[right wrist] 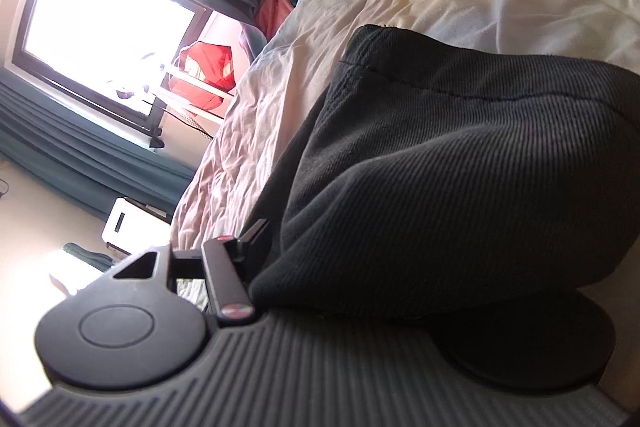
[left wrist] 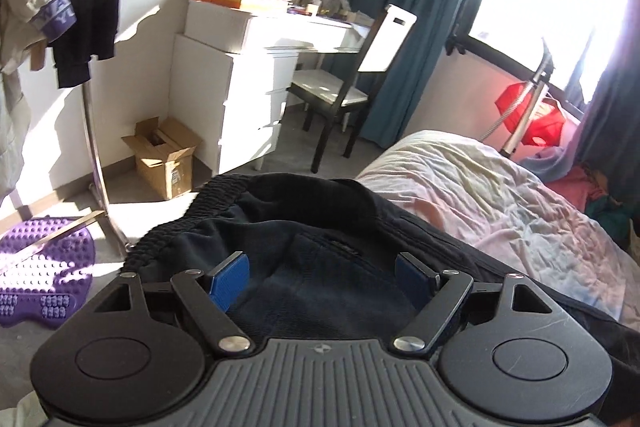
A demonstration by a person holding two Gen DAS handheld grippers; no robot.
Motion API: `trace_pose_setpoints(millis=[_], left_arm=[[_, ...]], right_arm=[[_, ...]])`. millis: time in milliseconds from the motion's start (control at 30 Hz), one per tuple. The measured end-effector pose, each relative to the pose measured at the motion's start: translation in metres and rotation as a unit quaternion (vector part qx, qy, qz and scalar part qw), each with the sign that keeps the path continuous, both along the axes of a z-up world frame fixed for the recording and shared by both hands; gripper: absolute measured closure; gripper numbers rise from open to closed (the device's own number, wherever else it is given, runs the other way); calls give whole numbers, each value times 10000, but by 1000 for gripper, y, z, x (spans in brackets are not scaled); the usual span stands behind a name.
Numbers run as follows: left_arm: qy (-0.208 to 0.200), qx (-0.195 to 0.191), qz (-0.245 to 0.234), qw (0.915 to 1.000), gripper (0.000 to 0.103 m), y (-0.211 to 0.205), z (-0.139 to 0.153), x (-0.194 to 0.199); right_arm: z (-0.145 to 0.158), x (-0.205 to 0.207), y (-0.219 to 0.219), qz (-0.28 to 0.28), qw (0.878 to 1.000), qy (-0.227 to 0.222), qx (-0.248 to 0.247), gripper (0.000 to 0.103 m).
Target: Fold clothes
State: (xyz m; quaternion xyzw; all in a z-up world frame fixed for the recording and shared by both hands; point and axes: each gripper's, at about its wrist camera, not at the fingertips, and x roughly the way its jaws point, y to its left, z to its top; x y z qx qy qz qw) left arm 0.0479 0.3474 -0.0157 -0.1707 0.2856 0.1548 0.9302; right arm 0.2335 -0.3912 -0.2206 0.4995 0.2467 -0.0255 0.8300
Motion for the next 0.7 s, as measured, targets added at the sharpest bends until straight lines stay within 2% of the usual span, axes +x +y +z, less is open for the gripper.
trace_pose_setpoints(millis=[200, 433, 467, 500, 567, 700], left_arm=[[-69, 71, -609, 9981, 21, -74, -20, 53], [-11, 19, -995, 9950, 21, -132, -60, 96], [33, 55, -1060, 9943, 21, -135, -66, 98], [83, 95, -1129, 9935, 21, -138, -73, 100], [190, 207, -1195, 9924, 21, -141, -79, 101], [125, 466, -1165, 9920, 21, -146, -68, 96]], right_arm=[[3, 5, -7, -74, 9961, -645, 591, 39], [-14, 18, -20, 86, 9950, -543, 829, 40], [-16, 21, -20, 125, 9962, -420, 757, 45], [-16, 25, -20, 162, 9976, -257, 629, 60], [-15, 29, -19, 178, 9991, -27, 388, 74], [4, 27, -14, -21, 10000, -17, -51, 86]])
